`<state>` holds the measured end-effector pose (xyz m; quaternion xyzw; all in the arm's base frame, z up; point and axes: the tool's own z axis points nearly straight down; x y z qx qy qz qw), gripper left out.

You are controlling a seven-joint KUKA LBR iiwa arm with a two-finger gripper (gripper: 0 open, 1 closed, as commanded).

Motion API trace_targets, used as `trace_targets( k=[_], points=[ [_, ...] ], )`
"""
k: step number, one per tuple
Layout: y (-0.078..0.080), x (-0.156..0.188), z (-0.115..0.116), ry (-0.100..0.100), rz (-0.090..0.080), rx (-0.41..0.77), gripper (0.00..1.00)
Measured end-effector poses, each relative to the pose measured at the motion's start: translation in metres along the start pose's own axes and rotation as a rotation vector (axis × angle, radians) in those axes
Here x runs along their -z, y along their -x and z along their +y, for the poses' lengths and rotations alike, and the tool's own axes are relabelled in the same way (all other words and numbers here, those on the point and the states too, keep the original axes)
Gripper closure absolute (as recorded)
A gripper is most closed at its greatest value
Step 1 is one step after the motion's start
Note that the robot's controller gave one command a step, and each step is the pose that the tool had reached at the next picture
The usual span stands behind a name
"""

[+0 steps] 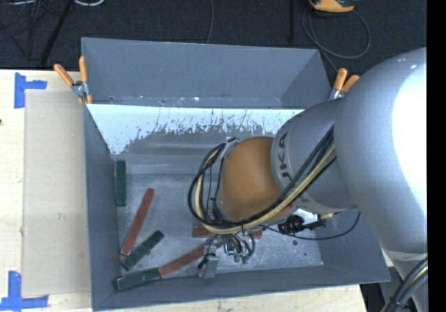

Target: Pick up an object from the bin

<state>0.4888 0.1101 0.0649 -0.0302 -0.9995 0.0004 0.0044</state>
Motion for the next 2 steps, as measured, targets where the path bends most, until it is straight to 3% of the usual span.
trace_targets(
  k=[1,2],
  points=[
    [0.003,0.004,-0.001,0.001,-0.007,-0.004,1.00],
    [0.022,0.166,-0.050,-0.001,-0.016,0.297,1.00]
  ],
)
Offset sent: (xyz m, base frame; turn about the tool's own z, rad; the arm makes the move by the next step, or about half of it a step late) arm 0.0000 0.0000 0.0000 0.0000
